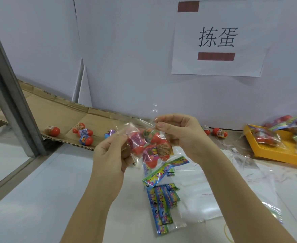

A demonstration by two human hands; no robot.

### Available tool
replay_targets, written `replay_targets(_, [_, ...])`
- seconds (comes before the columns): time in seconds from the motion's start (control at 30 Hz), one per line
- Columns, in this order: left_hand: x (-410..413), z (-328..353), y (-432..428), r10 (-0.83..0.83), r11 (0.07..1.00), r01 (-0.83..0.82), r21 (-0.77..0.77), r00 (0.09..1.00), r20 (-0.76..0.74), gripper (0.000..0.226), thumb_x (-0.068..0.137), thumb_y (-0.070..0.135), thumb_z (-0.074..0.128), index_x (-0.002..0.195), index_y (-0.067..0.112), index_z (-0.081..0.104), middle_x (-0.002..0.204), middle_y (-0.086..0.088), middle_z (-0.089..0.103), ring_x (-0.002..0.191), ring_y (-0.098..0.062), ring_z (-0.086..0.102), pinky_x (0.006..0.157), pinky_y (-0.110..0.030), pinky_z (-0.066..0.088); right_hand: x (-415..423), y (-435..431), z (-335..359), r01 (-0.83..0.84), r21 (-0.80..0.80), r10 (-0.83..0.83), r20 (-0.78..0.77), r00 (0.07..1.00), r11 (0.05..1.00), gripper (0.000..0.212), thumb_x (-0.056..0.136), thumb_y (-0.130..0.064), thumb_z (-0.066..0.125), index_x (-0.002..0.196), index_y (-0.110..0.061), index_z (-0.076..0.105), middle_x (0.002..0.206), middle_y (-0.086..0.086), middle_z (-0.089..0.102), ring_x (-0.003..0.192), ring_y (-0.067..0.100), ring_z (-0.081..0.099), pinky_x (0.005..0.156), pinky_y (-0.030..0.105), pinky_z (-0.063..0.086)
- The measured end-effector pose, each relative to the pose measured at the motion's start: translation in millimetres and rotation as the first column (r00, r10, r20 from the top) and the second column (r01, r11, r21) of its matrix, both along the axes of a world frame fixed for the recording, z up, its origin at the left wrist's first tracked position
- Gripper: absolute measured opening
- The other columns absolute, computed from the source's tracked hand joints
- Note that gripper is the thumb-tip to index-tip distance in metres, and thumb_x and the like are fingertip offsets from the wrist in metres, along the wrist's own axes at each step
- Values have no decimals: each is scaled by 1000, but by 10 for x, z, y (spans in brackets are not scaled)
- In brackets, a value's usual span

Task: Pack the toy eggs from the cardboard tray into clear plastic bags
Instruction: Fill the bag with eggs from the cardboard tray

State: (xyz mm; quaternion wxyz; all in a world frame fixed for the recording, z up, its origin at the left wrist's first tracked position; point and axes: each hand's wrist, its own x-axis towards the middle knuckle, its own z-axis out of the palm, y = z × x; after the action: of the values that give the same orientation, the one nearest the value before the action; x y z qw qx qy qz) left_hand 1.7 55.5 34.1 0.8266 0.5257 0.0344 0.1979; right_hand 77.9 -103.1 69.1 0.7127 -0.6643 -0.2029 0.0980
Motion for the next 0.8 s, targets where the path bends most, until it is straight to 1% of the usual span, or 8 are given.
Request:
replay_targets(0.13, [-3,18,-12,34,999,-34,30,999,23,53,99,0,41,79,30,81,82,0,77,65,-11,70,52,-23,55,4,-14,-3,-44,5,44,4,999,999,10,82,-8,70,82,-16,74,71,-3,71,44,6,54,45,20,46])
replay_targets(0.23, [-4,31,-22,61,997,-63,40,998,35,57,99,-1,40,75,30,80,78,2,76,61,-8,68,50,-21,54,24,-63,4,-107,-4,107,-1,994,994,9,70,-18,74,79,-19,76,76,-1,73,49,8,59,50,22,51])
replay_targets(0.3, [-1,22,-28,66,996,-69,57,997,43,57,99,-2,40,75,30,80,78,3,76,62,-9,68,52,-21,55,48,-106,7,-131,-1,131,0,991,991,12,66,-18,74,78,-18,77,79,2,74,53,11,64,54,24,55])
replay_targets(0.4, [-3,16,-33,72,992,-81,99,993,91,56,98,-4,39,74,28,80,80,2,75,66,-15,66,54,-26,53,71,-156,8,-163,31,163,8,987,986,11,67,-14,73,76,-18,77,77,2,74,54,12,66,54,24,55])
replay_targets(0.5, [-12,30,-21,59,992,-74,106,989,134,59,96,-7,38,71,27,79,80,4,76,63,-11,67,51,-23,52,77,-165,1,-205,49,203,34,979,978,11,69,-13,72,77,-18,77,76,1,74,56,14,67,55,25,55])
replay_targets(0.57, [-12,27,-4,42,995,-54,86,990,135,57,97,-6,39,75,27,80,81,3,76,62,-9,67,50,-22,53,81,-165,1,-214,42,212,49,976,976,12,69,-13,72,79,-19,77,79,2,74,58,15,68,55,25,55])
replay_targets(0.7, [-14,22,6,11,996,-24,84,988,154,56,96,-6,38,74,25,80,78,3,76,58,-6,65,47,-18,50,84,-152,9,-228,23,226,75,971,973,17,69,-19,77,85,-24,79,78,-2,73,58,11,65,57,23,54])
replay_targets(0.8, [-28,45,-2,13,996,-28,82,983,181,58,94,-8,38,66,24,78,75,3,75,52,-6,60,45,-17,47,69,-119,11,-250,41,245,104,964,967,7,69,-19,74,75,-23,77,71,-5,69,57,10,63,57,24,54])
